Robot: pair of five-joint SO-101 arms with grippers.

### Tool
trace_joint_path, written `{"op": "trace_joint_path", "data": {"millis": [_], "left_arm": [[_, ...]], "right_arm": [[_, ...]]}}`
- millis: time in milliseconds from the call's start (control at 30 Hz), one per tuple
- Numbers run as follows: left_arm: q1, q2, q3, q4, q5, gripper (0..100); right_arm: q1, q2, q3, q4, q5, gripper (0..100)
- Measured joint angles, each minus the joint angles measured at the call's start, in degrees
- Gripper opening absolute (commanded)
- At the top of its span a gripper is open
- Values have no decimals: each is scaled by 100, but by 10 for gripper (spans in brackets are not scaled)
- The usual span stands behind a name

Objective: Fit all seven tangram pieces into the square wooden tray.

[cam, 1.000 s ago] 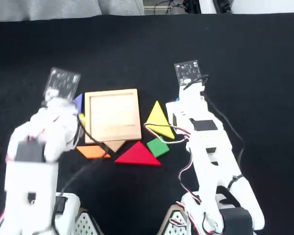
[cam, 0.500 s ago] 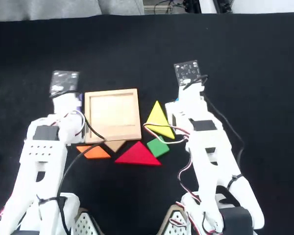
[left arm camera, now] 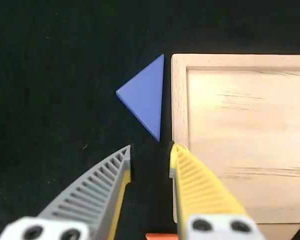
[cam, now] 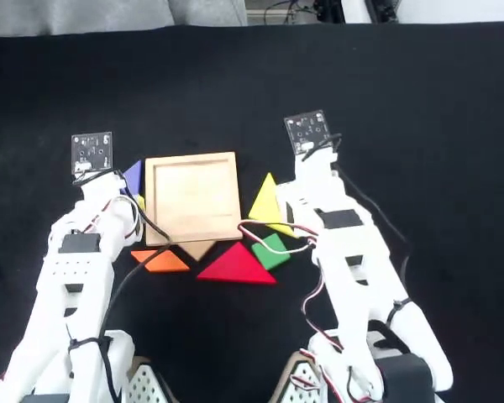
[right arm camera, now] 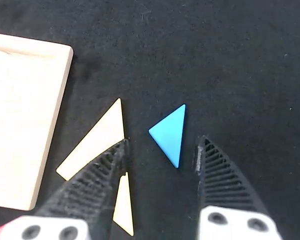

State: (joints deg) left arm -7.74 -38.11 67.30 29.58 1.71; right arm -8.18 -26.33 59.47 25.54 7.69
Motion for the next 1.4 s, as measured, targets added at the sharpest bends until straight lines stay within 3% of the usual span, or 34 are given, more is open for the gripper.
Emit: {"op": "trace_joint_path", "data": {"millis": [533,700,900,1100,1400], "left_arm": [[0,18,0,0,0,137],[0,18,0,0,0,137],[44,18,53,-9,0,137],[141,18,141,-44,0,137],[141,18,141,-44,0,137]], "right_arm": [[-352,0,-967,2022,-229,224],[-791,62,-1231,2462,-229,232],[-941,1292,-1855,2673,-158,338],[-941,2760,-3156,3754,-255,371],[-941,2708,-3244,3842,-123,369]]}}
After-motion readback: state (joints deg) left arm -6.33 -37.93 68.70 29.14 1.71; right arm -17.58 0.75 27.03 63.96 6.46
